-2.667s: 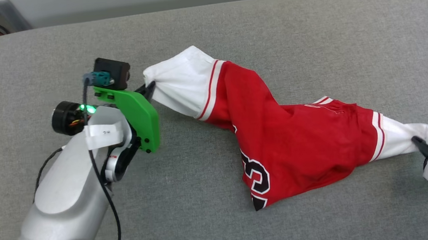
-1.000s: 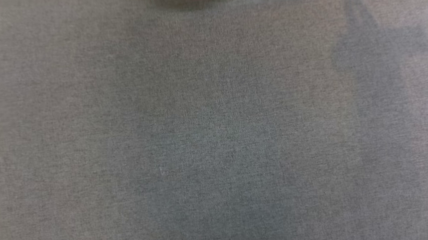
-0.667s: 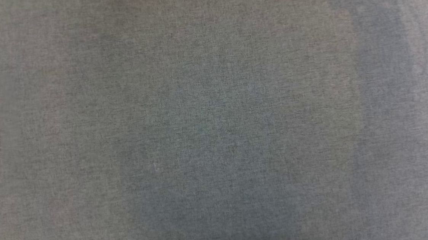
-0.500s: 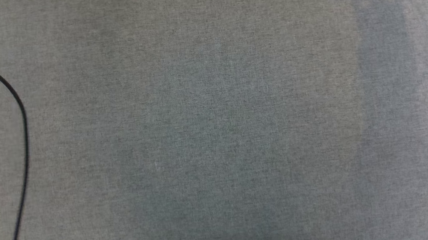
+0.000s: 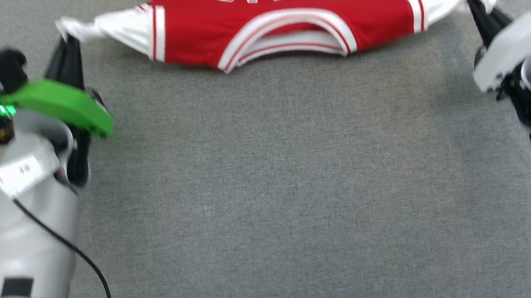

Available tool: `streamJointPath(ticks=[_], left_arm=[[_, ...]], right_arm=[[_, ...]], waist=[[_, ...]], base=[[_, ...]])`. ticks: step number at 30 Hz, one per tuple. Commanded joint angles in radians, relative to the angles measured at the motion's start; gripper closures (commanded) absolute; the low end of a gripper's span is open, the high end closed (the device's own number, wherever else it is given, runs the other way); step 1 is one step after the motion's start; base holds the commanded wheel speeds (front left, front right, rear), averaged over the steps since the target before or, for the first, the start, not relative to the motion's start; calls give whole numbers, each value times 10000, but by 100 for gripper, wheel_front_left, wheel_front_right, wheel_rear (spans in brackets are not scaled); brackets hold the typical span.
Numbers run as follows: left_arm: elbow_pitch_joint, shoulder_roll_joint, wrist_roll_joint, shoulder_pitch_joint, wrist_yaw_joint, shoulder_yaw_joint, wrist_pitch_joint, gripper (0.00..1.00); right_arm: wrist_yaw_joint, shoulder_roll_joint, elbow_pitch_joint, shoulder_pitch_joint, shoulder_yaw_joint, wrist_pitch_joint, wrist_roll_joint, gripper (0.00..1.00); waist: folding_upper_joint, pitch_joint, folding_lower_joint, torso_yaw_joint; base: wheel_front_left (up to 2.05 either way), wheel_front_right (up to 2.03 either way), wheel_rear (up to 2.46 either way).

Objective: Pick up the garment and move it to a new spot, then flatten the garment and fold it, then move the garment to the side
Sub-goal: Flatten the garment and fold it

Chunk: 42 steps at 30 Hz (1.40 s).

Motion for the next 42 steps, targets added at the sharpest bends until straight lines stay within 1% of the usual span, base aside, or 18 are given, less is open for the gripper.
streamJointPath(ticks=[1,5,9,13,17,20,23,27,29,31,34,37,38,39,40,41,42], left_arm=[[-358,-56,88,579,14,190,-58,100],[-1684,-176,356,2409,265,693,-59,100],[-2716,-367,503,4210,706,1004,-59,100],[-3554,-483,419,5875,1062,1071,-52,100],[-4501,-459,282,7263,1459,1101,245,100],[-5311,-288,251,8266,1772,1100,632,100],[-6081,-156,189,9127,2117,1198,911,100],[-7042,-25,92,10268,2594,1359,1235,100],[-7398,30,85,10730,2777,1394,1359,100],[-7655,22,73,11123,2914,1372,1452,100],[-7881,-62,42,11589,3091,1348,1478,100],[-8036,-163,40,11869,3143,1229,1465,100],[-8056,-176,73,11885,3135,1158,1475,100],[-8079,-188,134,11863,3118,1058,1484,100],[-8107,-203,190,11807,3105,990,1463,100],[-8137,-228,263,11709,3088,902,1438,100],[-8149,-251,314,11619,3067,822,1434,100]], right_arm=[[-9,-165,-215,445,7,-132,181,100],[-9,-470,-871,1901,-117,-440,316,100],[-9,-621,-1530,3399,-429,-549,143,100],[-9,-536,-2195,4934,-1065,-421,-215,100],[-9,-253,-3125,6588,-2030,28,-656,100],[-9,65,-4114,7914,-2934,580,-1206,100],[-9,576,-5281,9257,-3868,1253,-1721,100],[-9,1655,-7158,11124,-5085,2341,-2524,100],[-9,2174,-7976,11838,-5384,2890,-2839,100],[-9,2537,-8621,12413,-5543,3347,-3165,100],[-9,2831,-9142,13039,-5542,3825,-3536,100],[-9,3047,-9375,13267,-5547,4002,-3671,100],[-9,3081,-9370,13261,-5531,4043,-3680,97],[-9,3098,-9396,13192,-5511,3990,-3736,65],[-9,3107,-9420,13112,-5518,3912,-3775,23],[-9,3118,-9428,13003,-5510,3859,-3798,0],[-9,3126,-9480,12893,-5509,3772,-3787,0]], waist=[[0,-679,0,158],[0,-1347,0,226],[0,-2058,0,251],[0,-2710,0,280],[0,-3177,0,350],[0,-3379,0,366],[0,-3514,0,410],[0,-3681,0,487],[0,-3710,0,499],[0,-3761,0,488],[0,-3795,0,459],[0,-3798,0,430],[0,-3799,0,432],[0,-3797,0,444],[0,-3791,0,460],[0,-3795,0,502],[0,-3803,0,559]], base=[[0,0,0],[0,0,0],[0,0,0],[0,0,0],[0,0,0],[0,0,0],[0,0,0],[0,0,0],[0,0,0],[0,0,0],[0,0,0],[0,0,0],[0,0,0],[0,0,0],[0,0,0],[0,0,0],[0,0,0]])
